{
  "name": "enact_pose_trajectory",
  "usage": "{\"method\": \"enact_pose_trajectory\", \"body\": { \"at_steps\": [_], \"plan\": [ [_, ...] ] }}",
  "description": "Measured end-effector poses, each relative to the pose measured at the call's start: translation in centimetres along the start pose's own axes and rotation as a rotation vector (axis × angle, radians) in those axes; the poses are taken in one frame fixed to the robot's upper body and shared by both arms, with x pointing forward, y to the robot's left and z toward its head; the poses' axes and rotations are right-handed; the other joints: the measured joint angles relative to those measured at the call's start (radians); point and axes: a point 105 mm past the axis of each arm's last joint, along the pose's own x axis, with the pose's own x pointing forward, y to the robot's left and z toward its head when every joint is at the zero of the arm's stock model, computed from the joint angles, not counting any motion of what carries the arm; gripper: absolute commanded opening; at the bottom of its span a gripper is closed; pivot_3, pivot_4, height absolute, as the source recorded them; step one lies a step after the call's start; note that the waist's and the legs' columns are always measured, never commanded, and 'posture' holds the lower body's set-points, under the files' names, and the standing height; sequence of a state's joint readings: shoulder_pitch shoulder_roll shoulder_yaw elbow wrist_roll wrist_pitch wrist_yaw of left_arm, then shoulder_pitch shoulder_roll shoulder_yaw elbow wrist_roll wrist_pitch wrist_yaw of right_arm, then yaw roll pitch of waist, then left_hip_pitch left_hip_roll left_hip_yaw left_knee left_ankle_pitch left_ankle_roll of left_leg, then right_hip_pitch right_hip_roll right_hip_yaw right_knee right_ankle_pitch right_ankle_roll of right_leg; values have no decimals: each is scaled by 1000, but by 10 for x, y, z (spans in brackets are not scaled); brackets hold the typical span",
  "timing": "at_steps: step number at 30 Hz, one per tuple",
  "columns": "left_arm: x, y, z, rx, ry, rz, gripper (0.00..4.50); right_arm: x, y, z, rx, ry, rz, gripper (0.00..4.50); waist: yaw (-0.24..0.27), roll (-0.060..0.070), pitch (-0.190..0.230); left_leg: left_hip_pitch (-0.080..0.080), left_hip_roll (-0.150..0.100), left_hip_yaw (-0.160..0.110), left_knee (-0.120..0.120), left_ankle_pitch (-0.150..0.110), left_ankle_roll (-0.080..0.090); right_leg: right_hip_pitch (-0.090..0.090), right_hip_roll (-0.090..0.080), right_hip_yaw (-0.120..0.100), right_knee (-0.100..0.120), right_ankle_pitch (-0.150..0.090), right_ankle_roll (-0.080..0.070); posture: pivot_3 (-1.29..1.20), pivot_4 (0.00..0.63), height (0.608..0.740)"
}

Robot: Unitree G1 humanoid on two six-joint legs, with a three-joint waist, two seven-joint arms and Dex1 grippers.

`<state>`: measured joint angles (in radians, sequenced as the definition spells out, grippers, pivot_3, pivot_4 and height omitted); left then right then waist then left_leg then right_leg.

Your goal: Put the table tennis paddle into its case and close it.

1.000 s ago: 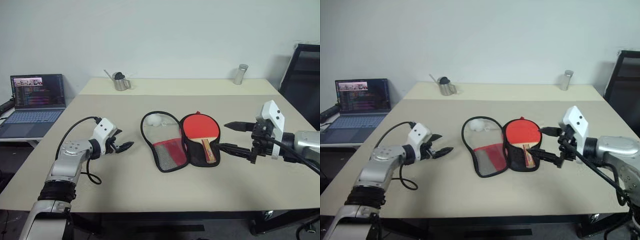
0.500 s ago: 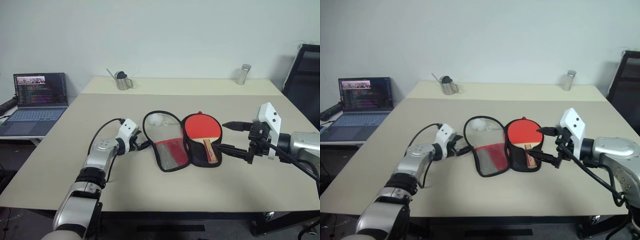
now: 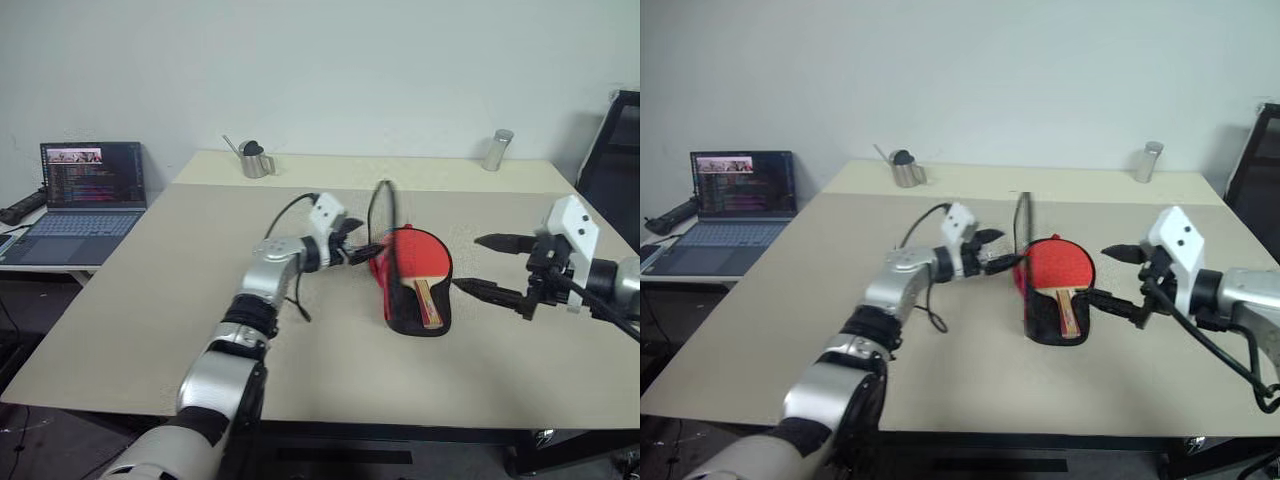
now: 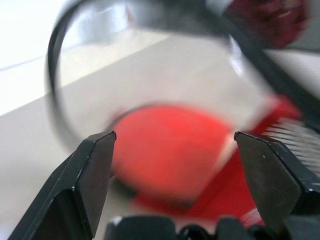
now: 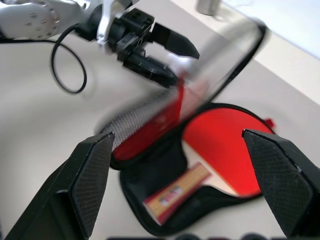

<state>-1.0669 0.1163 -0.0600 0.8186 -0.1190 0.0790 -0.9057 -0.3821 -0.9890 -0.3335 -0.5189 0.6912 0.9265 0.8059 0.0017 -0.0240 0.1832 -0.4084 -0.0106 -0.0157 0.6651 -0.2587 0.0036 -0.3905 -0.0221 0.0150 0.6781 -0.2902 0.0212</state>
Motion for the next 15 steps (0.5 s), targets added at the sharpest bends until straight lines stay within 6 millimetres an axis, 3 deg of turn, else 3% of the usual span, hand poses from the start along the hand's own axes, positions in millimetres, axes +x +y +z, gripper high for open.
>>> {"method": "enact_pose_trajectory", "body": {
  "at_steps": [4, 8, 12, 15],
  "plan": [
    [19, -16, 5, -2, -15, -55, 4148, -3, -2, -4, 7, 23, -13, 4481, -8, 0, 0, 1, 1, 1, 0, 0, 0, 0, 1, 1, 1, 0, 0, 0, 150, 740],
    [21, -16, 6, 10, -18, -57, 4148, -3, -3, -6, 14, 31, -23, 4481, -8, 0, 0, 2, 1, 1, 0, 0, 0, 0, 2, 1, 2, 0, 0, 0, 150, 740],
    [-1, 2, 5, 34, 4, -30, 4148, -1, -10, -14, 71, 34, -83, 4481, -10, 0, 0, 2, 1, 1, 0, 0, 0, 0, 2, 2, 2, 0, 0, 0, 150, 740],
    [-31, 15, 1, 34, 6, -27, 4148, 7, -20, -28, 195, 39, -148, 4481, -11, 0, 0, 3, 2, 1, 0, 0, 0, 0, 2, 1, 2, 0, 0, 0, 150, 740]
  ]
}}
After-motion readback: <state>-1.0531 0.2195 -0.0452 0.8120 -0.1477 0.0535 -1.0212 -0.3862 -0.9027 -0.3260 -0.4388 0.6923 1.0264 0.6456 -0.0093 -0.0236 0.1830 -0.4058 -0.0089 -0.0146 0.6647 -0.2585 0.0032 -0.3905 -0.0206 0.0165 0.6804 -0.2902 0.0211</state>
